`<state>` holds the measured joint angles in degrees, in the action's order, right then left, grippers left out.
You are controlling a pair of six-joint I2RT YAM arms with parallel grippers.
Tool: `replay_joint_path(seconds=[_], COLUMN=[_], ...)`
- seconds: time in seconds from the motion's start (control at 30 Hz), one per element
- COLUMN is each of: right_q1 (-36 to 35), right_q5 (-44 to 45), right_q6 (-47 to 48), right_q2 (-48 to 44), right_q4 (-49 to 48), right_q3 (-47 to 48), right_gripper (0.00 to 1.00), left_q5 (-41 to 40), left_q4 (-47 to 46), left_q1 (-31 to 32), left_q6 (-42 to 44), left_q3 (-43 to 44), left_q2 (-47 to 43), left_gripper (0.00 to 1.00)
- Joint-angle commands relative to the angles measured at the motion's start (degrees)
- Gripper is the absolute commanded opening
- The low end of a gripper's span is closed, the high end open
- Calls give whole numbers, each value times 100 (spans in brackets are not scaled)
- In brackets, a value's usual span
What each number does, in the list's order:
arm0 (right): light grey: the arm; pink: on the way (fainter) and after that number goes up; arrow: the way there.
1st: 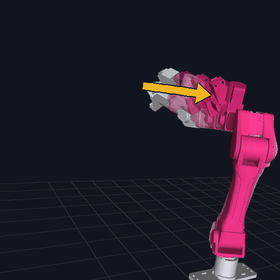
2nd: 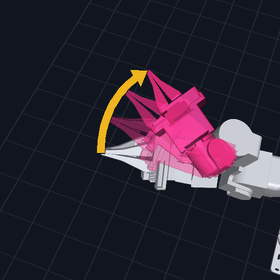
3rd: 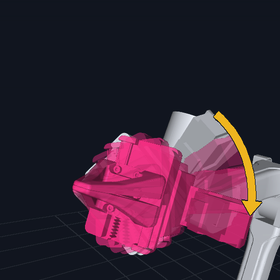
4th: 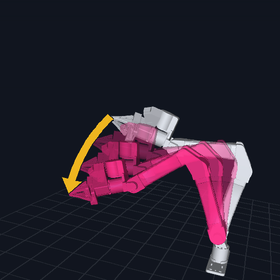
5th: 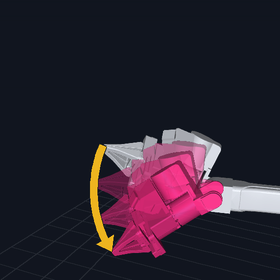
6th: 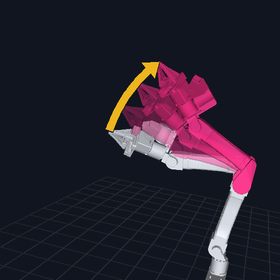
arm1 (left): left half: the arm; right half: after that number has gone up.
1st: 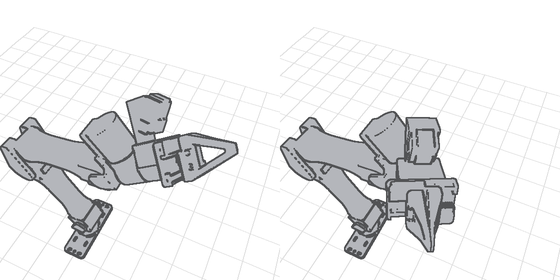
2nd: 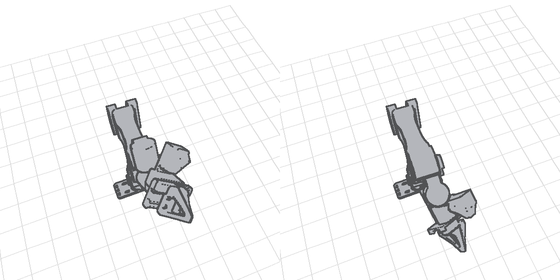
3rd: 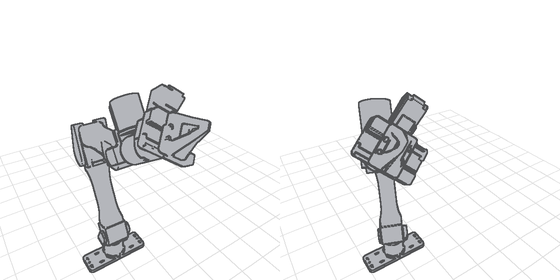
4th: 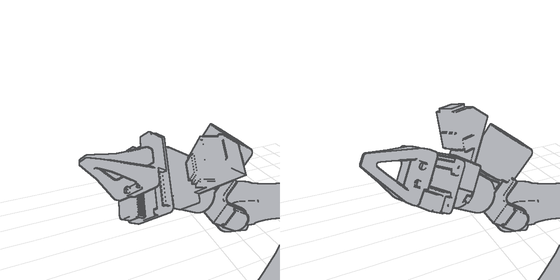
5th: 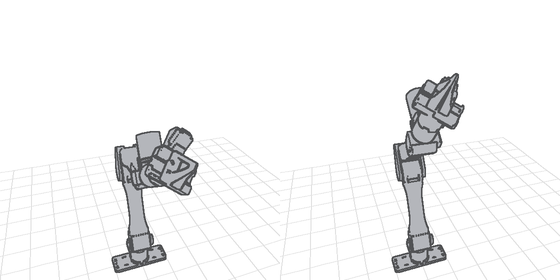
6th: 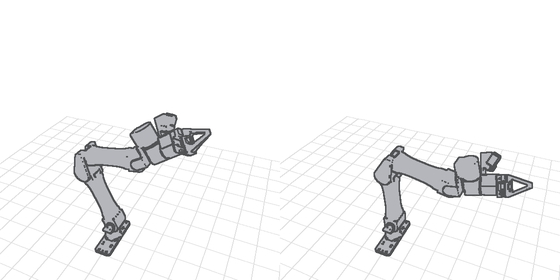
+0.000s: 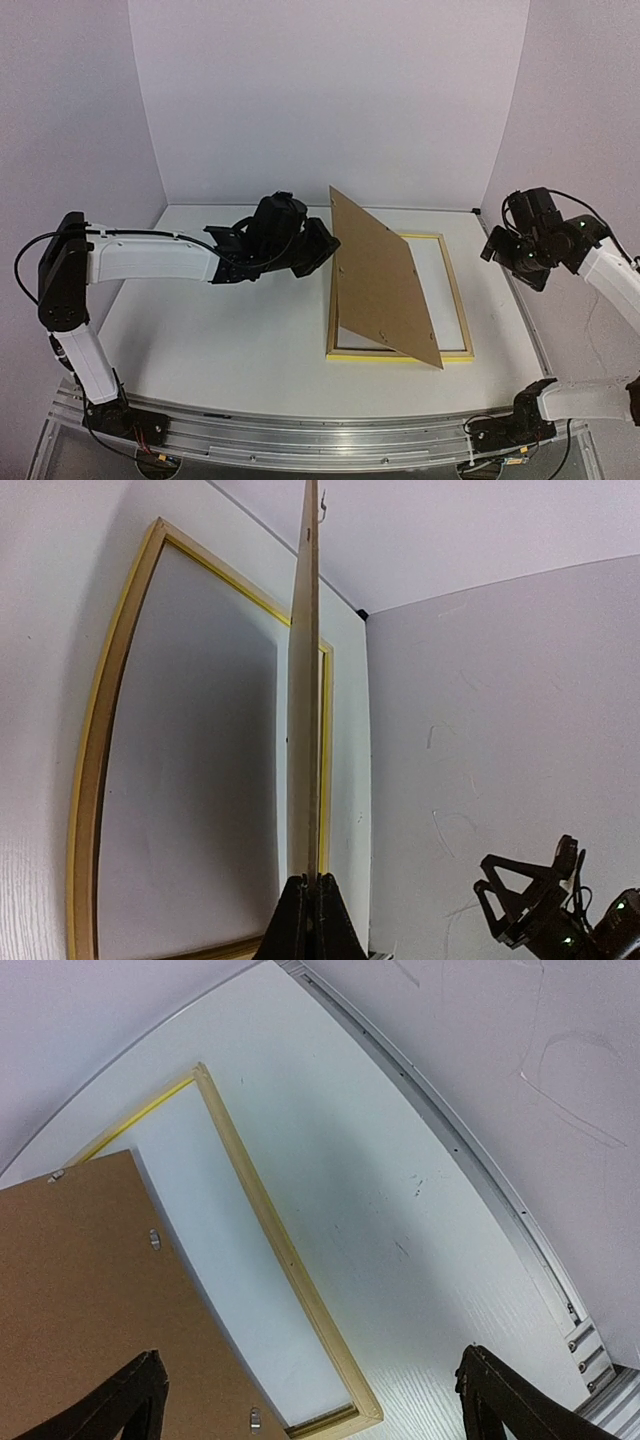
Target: Put the photo into the frame
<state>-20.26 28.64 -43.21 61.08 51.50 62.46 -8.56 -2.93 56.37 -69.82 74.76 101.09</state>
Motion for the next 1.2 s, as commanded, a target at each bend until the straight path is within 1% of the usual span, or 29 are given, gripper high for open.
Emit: replay_joint_path(seconds=[0.0,0.1,0.2,0.27,0.37,0.47,0.6,0.73,0.8,1.17], right_q1=[302,577,946,1272,1744,1894,1962,2247,2279,2361], right_q5=[-647,-1017,-1570,-2166,-3358,-3917,-4128,-4546,-4695,-4628], right_q6=[149,231,537,757,945,1183,1444,1593,1701,1807], right_q2=[63,185,403,638,1076,1498,1930,2423,2671,3378], right_q4=[-289,-498,-938,-1252,-1735,-2190,-2562,-2938,-3027,-3111], right_q3=[-179,-395,-688,-873,-1118,-1233,-1284,-1317,-1293,-1182], right_gripper=[98,98,98,97,92,89,87,78,73,58], left_q5=[5,440,622,700,837,1119,1221,1390,1446,1193], left_q4=[-798,-966,-993,-964,-711,-565,-444,-391,-430,-324], left_q1=[-210,-383,-495,-573,-695,-787,-805,-836,-863,-932], left_q6=[-387,-543,-474,-271,29,242,384,465,484,685], left_q3=[-6,-77,-74,-37,100,185,347,536,551,686], left_q2=[218,419,552,576,628,678,865,1161,1232,1492], left_gripper=[0,0,0,0,0,0,0,0,0,0])
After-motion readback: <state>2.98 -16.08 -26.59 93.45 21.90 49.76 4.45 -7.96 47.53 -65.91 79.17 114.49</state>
